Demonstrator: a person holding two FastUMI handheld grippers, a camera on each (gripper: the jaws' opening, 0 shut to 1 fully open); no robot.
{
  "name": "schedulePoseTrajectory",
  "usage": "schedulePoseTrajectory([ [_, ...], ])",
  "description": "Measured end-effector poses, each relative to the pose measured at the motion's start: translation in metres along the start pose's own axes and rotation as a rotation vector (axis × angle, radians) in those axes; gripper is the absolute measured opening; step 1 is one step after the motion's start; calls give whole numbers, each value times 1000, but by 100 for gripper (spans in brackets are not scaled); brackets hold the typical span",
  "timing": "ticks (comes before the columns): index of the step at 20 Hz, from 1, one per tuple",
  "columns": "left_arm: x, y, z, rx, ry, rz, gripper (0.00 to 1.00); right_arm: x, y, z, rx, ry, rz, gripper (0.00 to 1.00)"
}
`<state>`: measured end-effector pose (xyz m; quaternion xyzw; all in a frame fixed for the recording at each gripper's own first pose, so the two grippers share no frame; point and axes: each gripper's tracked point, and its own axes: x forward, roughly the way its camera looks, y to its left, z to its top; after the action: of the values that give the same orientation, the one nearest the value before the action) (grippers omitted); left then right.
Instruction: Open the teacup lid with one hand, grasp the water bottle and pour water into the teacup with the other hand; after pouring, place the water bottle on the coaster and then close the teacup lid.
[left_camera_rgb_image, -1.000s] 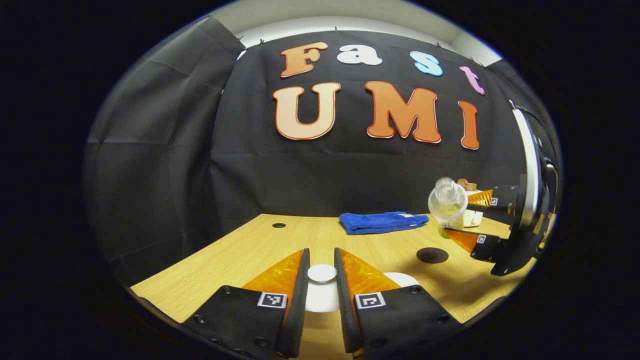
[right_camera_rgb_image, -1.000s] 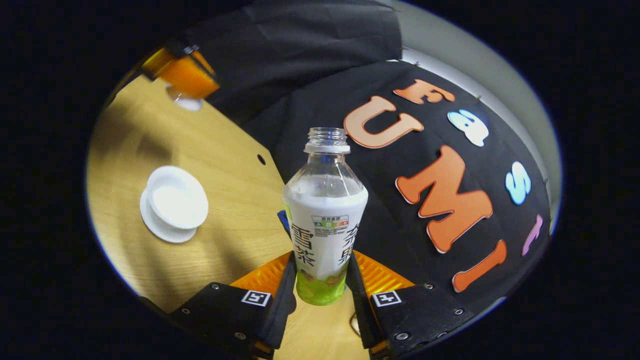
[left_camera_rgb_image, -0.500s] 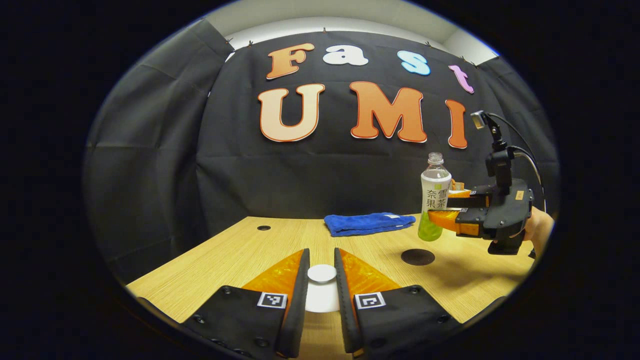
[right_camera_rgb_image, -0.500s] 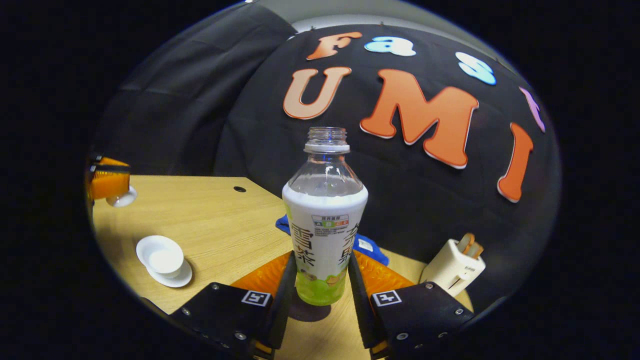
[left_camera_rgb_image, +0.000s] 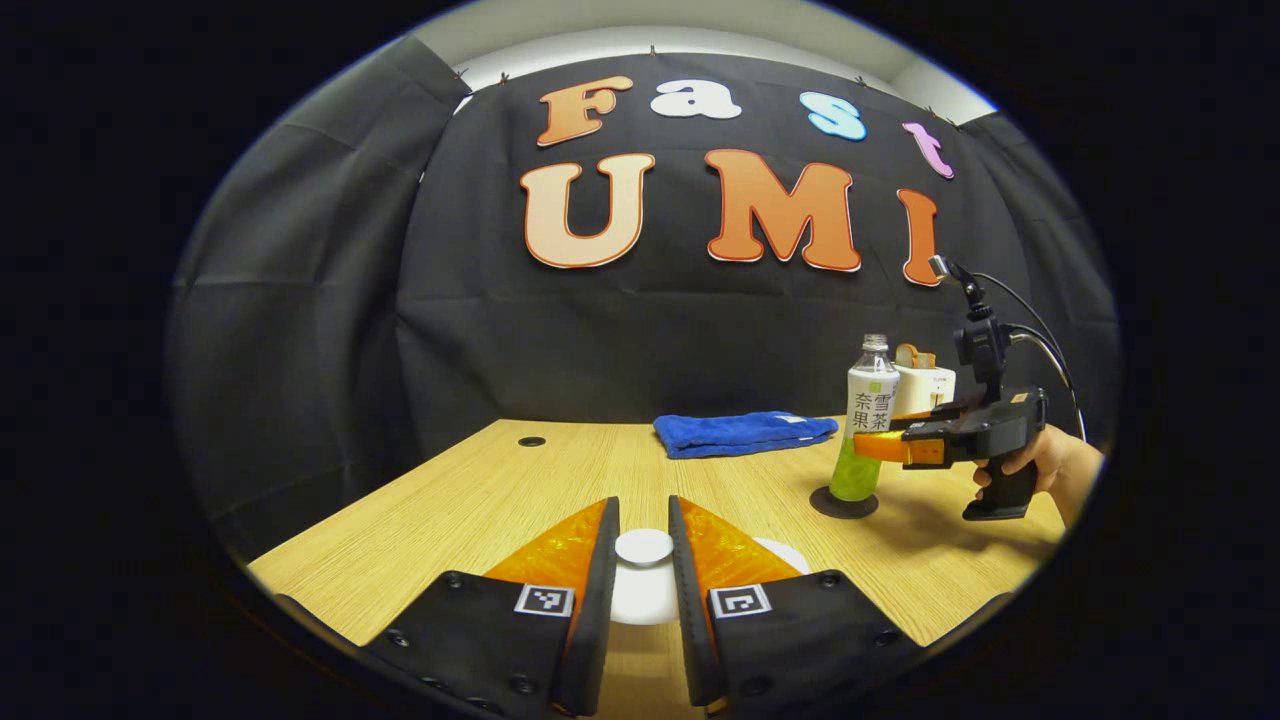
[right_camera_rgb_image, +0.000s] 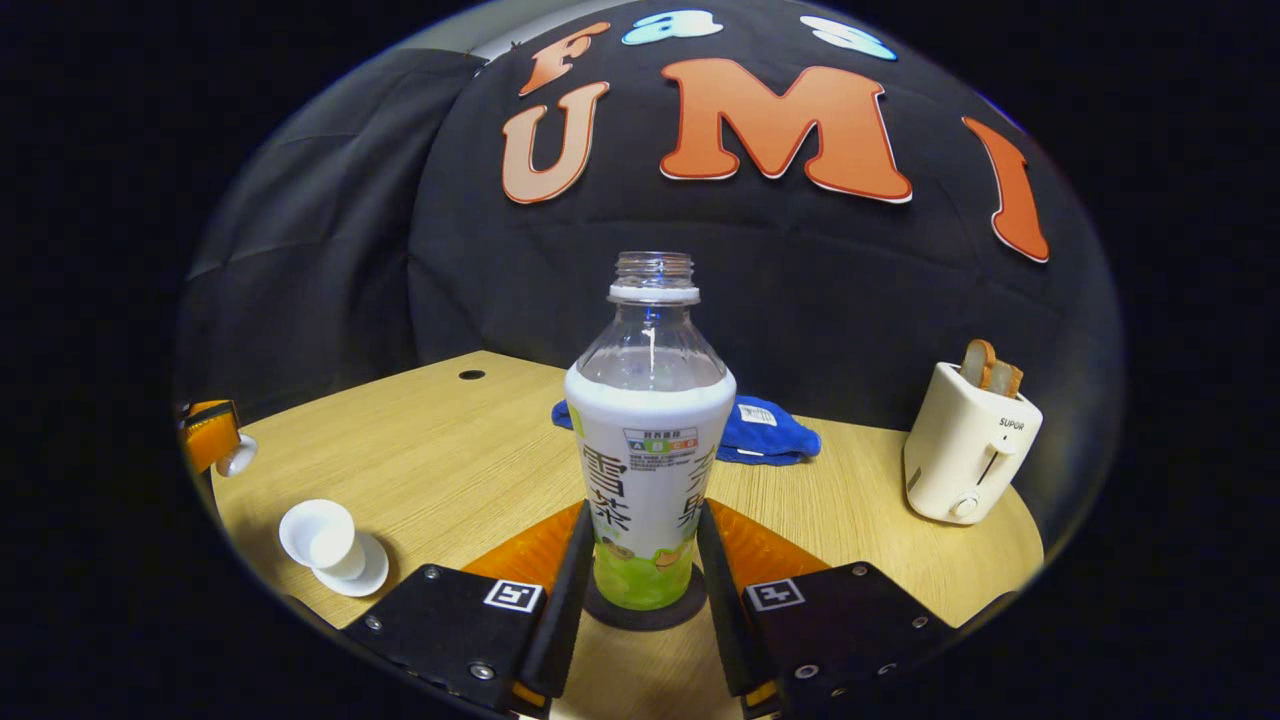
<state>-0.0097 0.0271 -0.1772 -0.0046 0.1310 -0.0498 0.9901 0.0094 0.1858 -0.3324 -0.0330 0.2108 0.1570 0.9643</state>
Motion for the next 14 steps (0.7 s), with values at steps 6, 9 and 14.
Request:
schedulePoseTrajectory([
  [6, 4, -5, -6, -12, 17, -11, 35, -2, 2, -6, 36, 35, -14, 60],
  [9, 7, -12, -4, -22, 18, -28, 35, -6, 7, -9, 71, 68, 6, 66],
  [14, 15, -38, 5, -34, 9, -88, 36, -8, 8, 0, 57, 27, 21, 90],
])
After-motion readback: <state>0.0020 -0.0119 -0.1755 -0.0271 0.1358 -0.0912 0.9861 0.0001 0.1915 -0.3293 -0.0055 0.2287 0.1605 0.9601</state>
